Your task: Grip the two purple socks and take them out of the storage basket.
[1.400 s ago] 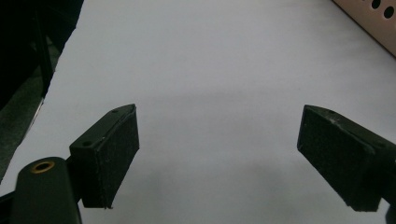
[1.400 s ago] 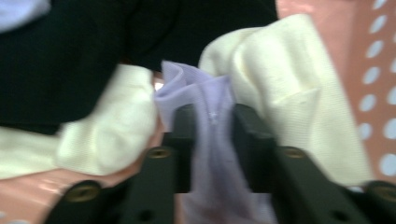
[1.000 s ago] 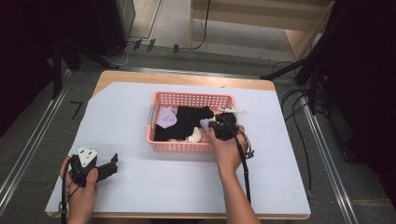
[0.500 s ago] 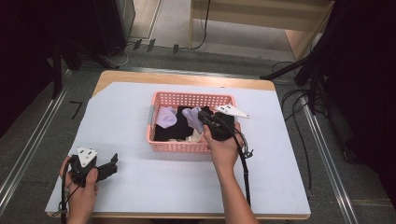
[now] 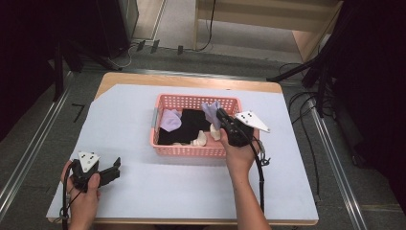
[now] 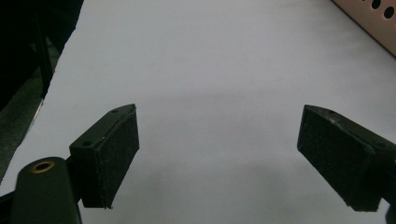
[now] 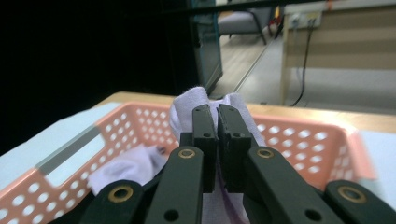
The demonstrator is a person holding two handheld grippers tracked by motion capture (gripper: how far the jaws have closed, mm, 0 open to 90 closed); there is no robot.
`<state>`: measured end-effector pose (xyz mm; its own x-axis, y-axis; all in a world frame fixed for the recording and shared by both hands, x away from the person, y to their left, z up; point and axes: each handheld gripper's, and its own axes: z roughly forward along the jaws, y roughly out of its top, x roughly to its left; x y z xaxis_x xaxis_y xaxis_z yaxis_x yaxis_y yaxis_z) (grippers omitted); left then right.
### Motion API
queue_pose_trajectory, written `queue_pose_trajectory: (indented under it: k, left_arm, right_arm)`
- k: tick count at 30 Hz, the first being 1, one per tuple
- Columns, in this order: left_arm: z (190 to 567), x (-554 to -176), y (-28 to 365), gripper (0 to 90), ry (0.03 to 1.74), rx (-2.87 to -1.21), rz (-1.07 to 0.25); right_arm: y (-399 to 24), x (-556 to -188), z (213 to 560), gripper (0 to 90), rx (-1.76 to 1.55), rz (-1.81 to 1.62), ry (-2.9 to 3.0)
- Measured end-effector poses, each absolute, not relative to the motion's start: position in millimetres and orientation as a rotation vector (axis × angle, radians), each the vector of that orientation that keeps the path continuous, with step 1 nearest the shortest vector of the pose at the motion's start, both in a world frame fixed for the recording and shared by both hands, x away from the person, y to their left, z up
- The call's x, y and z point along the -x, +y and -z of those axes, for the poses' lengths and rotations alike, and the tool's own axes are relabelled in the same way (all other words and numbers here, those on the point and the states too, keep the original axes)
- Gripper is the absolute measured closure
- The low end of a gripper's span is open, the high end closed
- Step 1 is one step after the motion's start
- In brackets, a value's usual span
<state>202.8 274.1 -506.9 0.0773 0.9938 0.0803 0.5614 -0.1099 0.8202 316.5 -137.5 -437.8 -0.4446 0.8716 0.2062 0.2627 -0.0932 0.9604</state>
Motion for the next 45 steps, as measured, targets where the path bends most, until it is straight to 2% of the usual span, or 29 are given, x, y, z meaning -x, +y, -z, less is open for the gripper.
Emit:
queue_pose_trajectory:
  k: [8,17,24,34,35,39,41,45]
  left_arm:
    - [506.9,-202.4,274.2,13.5,1.545,-1.735,-0.902]
    - [506.5,-201.4,274.3,13.5,1.541,-1.73,-0.907]
    - [506.5,-201.1,274.4,13.5,1.541,-1.725,-0.907]
    - [506.0,-200.4,275.2,13.5,1.534,-1.727,-0.902]
    - [506.0,-200.4,275.2,13.5,1.534,-1.727,-0.902]
    - [506.3,-199.9,274.7,13.5,1.521,-1.72,-0.908]
    - [506.3,-199.9,274.6,13.5,1.522,-1.719,-0.909]
    - [506.0,-199.9,274.8,13.5,1.525,-1.725,-0.907]
  right_arm:
    - [-172.1,-310.6,430.8,87.1,-1.254,-1.574,1.55]
    - [-210.8,-304.5,440.2,87.0,-1.33,-1.543,1.456]
    - [-240.9,-303.5,459.7,87.0,-1.414,-1.443,1.436]
    - [-258.1,-303.1,493.0,86.0,-1.538,-1.302,1.447]
    - [-259.4,-302.6,494.3,84.2,-1.549,-1.289,1.443]
    - [-262.7,-299.5,491.8,64.8,-1.562,-1.321,1.403]
    - [-258.9,-298.4,487.4,58.1,-1.56,-1.32,1.402]
    - [-243.8,-300.2,478.8,52.4,-1.487,-1.315,1.449]
